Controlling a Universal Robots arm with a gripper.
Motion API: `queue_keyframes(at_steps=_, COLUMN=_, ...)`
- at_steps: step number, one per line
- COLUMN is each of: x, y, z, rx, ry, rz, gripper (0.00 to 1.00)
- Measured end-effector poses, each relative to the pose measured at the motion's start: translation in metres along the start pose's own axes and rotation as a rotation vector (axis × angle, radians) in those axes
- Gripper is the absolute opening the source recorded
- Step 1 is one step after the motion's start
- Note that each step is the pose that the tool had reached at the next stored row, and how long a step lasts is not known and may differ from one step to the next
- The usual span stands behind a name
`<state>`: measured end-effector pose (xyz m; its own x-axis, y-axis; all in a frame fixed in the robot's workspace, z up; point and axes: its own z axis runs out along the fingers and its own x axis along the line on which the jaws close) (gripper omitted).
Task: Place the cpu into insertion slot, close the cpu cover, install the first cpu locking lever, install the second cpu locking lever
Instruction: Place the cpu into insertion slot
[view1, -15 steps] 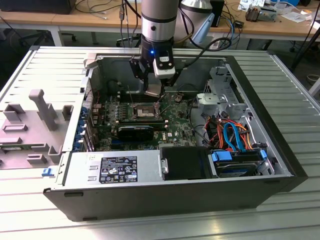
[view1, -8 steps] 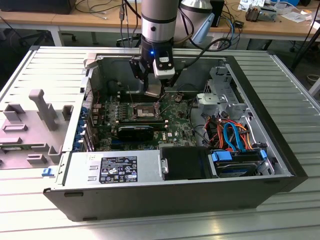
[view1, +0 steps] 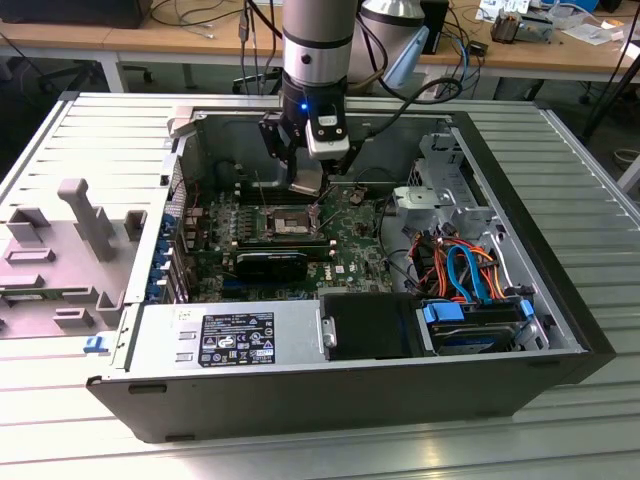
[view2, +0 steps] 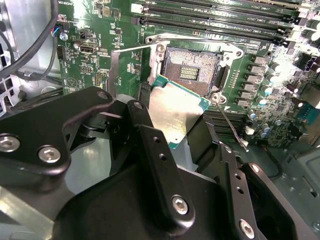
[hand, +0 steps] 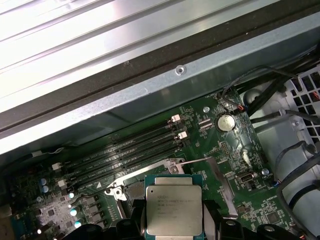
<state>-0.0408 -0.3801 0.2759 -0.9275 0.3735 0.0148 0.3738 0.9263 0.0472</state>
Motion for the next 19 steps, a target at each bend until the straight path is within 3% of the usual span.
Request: queue_keyframes(at_steps=19, x=0.0, y=-0.0001, z=0.0025, rx=0.0006, ry=-0.0007, rz=0.009, gripper=0.54)
